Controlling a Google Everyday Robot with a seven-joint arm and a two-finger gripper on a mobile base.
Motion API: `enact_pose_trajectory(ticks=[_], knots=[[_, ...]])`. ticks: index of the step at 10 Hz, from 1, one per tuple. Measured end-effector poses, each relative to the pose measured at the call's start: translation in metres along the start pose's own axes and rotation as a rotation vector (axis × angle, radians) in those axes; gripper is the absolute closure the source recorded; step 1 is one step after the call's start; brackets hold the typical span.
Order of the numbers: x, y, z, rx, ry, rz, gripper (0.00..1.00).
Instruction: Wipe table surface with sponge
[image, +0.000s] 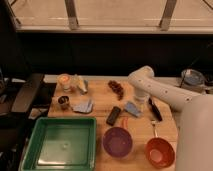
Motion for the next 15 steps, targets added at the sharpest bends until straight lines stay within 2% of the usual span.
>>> enact_pose_trajectory(ticks=[2, 4, 6, 7, 10, 12, 13, 15], knots=[[0.003, 0.013, 0.002, -0.006, 0.001, -0.014, 1.00], [0.023, 0.017, 0.006, -0.020, 0.013, -0.013, 1.00], [0.049, 0.001, 0.006, -0.008, 0.023, 0.008, 1.00], [0.053, -0.011, 0.003, 0.001, 0.024, 0.022, 1.00], [0.030, -0.036, -0.002, 0.026, 0.024, 0.030, 1.00], [0.007, -0.027, -0.004, 0.041, 0.022, -0.010, 1.00], [0.005, -0.020, -0.004, 0.048, 0.022, -0.031, 1.00], [0.016, 0.003, 0.000, 0.037, 0.020, -0.067, 1.00]])
